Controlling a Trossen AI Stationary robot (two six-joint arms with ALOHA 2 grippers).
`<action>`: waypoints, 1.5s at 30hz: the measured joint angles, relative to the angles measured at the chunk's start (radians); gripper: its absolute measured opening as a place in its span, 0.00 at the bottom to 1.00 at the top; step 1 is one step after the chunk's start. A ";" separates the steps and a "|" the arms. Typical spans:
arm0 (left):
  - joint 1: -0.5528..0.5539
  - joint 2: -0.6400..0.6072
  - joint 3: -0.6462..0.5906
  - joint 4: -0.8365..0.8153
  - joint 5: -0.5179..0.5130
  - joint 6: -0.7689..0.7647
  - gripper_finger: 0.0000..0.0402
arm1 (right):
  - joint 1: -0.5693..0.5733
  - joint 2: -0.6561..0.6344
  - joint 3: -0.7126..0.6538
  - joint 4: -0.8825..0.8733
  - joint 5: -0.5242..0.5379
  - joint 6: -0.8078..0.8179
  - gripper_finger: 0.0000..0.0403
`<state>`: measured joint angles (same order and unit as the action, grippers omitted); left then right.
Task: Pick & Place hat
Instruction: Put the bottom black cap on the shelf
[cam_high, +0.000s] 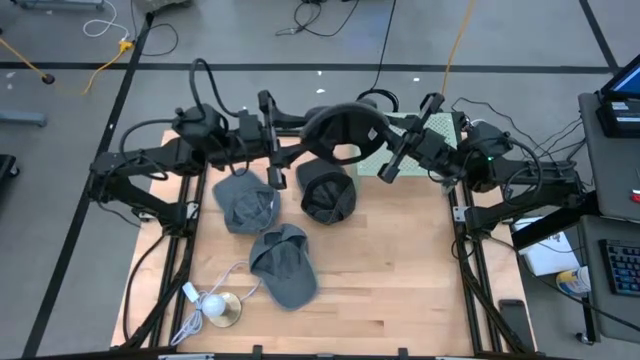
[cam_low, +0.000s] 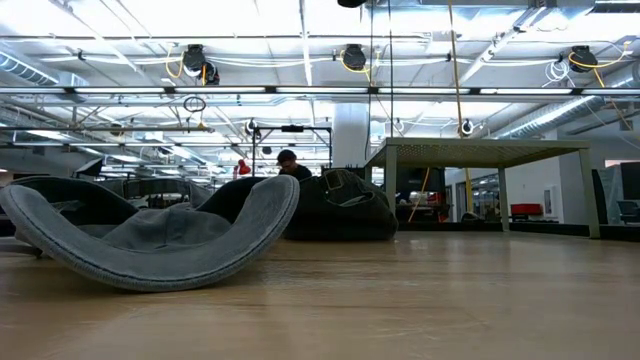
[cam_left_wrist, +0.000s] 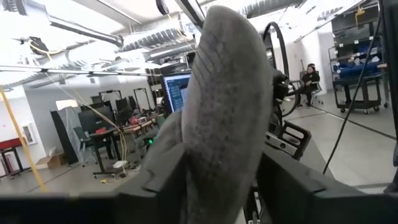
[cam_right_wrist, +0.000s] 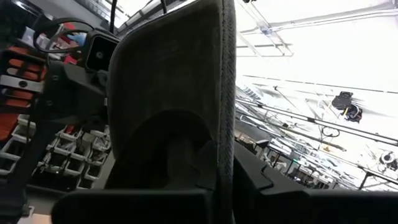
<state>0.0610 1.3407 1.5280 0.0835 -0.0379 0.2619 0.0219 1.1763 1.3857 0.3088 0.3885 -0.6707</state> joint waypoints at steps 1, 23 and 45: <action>-0.002 0.000 0.000 0.002 -0.004 -0.001 0.39 | 0.000 0.000 0.000 0.000 0.000 0.005 0.04; -0.005 -0.012 0.000 0.048 -0.035 0.247 0.03 | 0.148 -0.120 -0.001 -0.396 0.082 0.611 0.57; 0.005 -0.099 0.000 -0.021 0.566 0.488 0.02 | 0.094 -0.271 -0.001 -0.767 0.012 1.430 0.56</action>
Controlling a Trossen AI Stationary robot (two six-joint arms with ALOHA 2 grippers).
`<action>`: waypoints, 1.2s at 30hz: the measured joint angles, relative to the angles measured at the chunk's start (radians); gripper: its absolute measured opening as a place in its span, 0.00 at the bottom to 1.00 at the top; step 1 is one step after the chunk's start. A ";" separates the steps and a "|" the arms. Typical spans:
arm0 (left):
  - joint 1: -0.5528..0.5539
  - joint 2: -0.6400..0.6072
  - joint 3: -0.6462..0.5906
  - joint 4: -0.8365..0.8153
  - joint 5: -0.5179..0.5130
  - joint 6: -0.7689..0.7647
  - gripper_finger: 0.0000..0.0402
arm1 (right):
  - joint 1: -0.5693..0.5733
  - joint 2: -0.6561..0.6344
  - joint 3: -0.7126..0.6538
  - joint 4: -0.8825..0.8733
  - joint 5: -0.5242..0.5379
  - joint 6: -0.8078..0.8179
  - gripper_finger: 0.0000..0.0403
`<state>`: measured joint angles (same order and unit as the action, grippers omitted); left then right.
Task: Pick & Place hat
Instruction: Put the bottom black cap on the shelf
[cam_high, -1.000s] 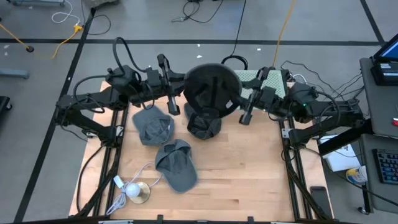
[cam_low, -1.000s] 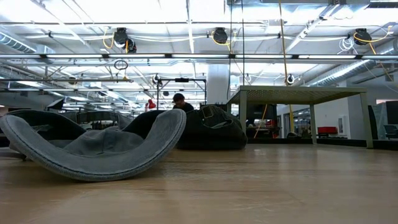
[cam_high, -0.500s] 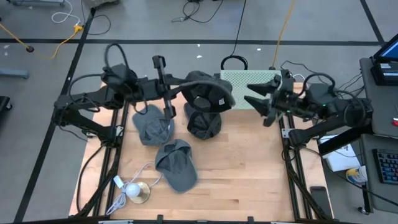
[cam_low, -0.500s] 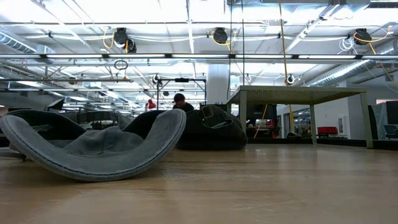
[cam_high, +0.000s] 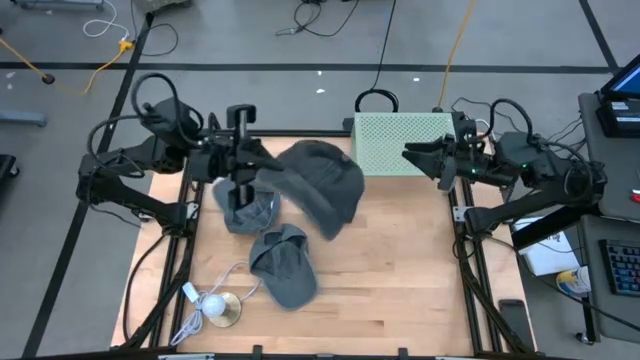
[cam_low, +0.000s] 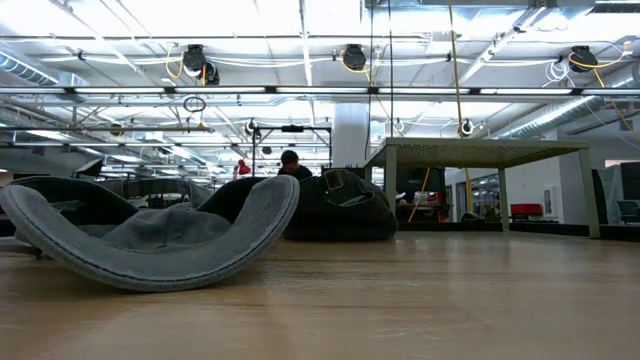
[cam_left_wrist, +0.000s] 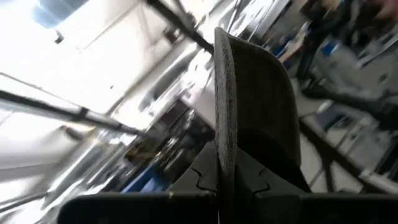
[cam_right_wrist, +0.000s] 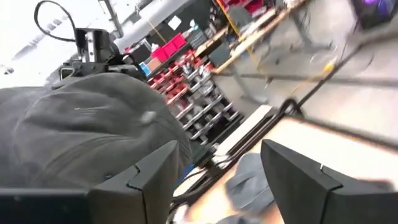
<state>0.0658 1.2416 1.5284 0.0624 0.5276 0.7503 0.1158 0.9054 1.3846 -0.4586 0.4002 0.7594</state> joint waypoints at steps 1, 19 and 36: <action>0.000 -0.008 0.000 -0.002 0.022 -0.007 0.02 | -0.011 0.000 0.000 -0.003 -0.031 0.040 0.57; -0.060 -0.014 0.000 0.039 0.283 0.028 0.02 | -0.161 0.115 -0.001 0.021 -0.618 0.542 0.60; -0.044 0.120 -0.002 0.170 0.202 0.007 0.02 | -0.162 0.210 -0.001 0.267 -0.772 0.616 0.57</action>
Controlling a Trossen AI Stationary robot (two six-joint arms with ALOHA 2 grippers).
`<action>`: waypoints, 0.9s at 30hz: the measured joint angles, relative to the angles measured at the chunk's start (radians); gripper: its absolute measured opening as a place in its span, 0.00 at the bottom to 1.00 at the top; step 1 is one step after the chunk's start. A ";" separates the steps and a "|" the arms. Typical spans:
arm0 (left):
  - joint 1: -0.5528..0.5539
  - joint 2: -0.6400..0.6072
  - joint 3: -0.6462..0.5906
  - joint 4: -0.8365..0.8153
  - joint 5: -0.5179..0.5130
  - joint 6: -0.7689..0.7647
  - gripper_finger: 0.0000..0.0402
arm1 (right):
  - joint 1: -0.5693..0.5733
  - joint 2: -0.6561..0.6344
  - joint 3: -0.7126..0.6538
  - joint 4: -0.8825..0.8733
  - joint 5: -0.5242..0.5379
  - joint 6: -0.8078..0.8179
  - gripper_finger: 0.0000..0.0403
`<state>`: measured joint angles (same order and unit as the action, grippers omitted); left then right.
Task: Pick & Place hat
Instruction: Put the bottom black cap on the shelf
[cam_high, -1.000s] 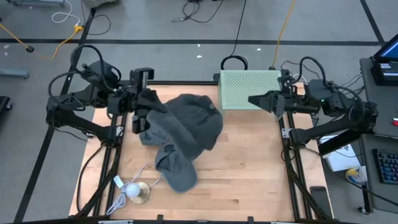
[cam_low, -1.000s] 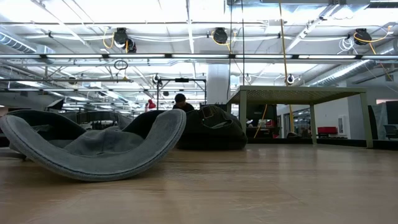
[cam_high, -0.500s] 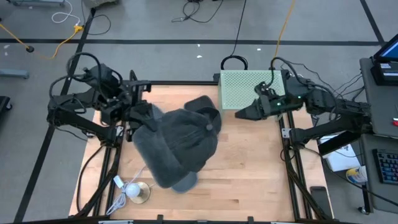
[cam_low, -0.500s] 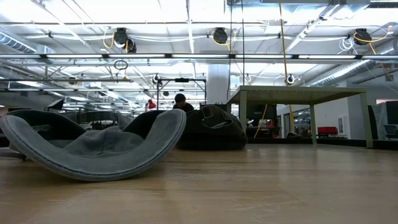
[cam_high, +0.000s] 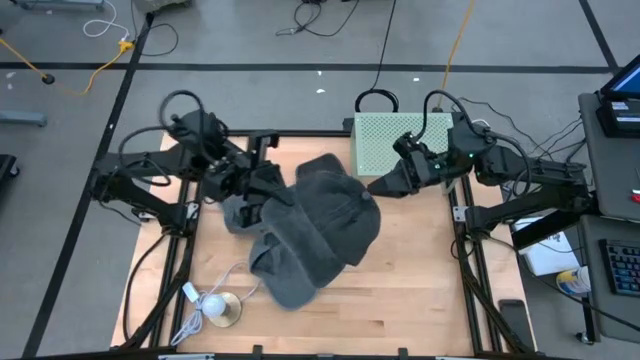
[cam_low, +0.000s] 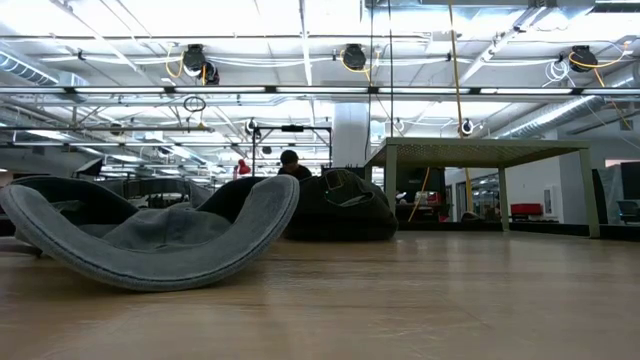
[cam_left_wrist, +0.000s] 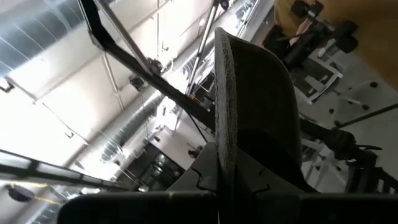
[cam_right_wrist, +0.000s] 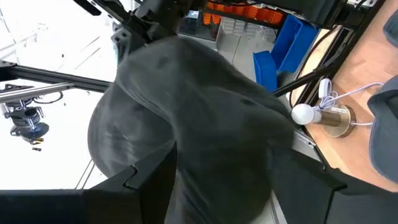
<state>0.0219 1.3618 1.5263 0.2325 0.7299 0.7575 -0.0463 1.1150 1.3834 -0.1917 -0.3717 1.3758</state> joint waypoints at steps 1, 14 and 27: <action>0.001 0.012 0.000 0.004 -0.002 -0.001 0.02 | 0.001 0.003 0.000 0.002 0.000 0.000 0.57; 0.010 0.051 0.001 0.026 -0.066 -0.039 0.02 | 0.029 0.004 0.000 0.061 -0.057 0.023 0.45; 0.010 0.051 0.001 0.001 -0.070 -0.091 0.02 | 0.024 -0.089 0.000 0.066 -0.096 -0.010 0.10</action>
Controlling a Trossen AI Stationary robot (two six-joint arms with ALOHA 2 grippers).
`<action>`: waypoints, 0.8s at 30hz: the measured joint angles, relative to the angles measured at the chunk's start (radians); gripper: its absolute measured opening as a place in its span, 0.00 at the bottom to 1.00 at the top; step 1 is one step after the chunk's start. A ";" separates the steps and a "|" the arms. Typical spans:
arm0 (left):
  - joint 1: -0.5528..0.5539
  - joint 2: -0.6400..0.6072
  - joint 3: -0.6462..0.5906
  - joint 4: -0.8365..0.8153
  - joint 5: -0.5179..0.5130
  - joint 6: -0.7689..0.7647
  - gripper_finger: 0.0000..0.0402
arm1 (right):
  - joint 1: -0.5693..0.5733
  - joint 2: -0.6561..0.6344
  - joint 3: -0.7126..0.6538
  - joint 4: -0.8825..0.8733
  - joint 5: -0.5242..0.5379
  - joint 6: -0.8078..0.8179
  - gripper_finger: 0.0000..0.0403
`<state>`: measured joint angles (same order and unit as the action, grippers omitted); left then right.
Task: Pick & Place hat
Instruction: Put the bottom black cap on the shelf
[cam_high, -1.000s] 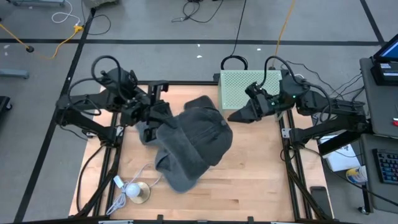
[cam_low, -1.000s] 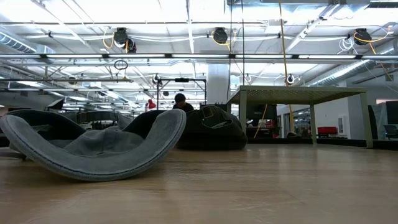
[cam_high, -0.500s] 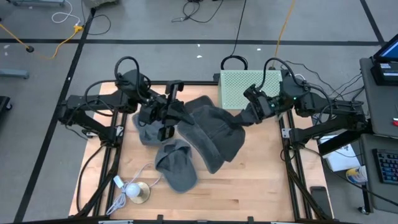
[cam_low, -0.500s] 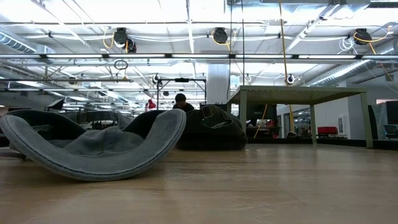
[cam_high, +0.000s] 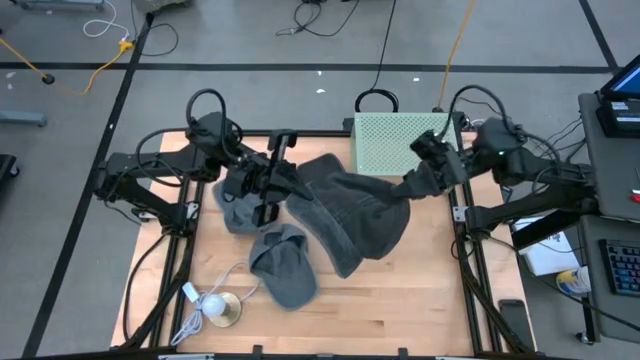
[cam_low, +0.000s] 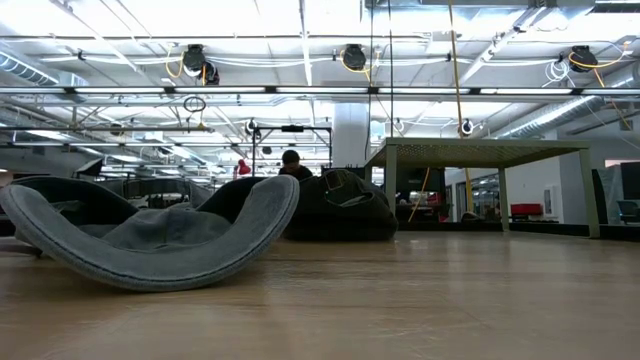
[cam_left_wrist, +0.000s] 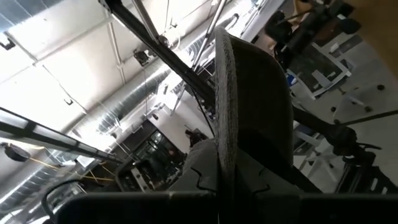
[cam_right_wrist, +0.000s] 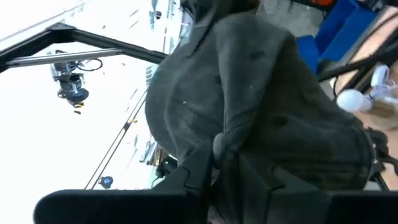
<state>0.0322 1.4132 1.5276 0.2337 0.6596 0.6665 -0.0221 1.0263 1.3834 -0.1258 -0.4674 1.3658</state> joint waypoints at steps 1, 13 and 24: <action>0.000 0.000 0.000 -0.001 0.000 -0.010 0.02 | -0.003 -0.006 0.000 0.000 0.001 -0.007 0.08; 0.000 0.001 0.000 -0.015 -0.124 -0.430 0.27 | -0.005 -0.066 0.000 0.010 -0.001 -0.096 0.05; 0.019 0.001 0.000 -0.263 -0.198 -0.772 0.49 | -0.005 -0.115 0.000 0.089 0.022 -0.142 0.05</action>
<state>0.0511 1.4139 1.5276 -0.0292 0.4619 -0.1051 -0.0269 0.9110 1.3834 -0.0373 -0.4450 1.2242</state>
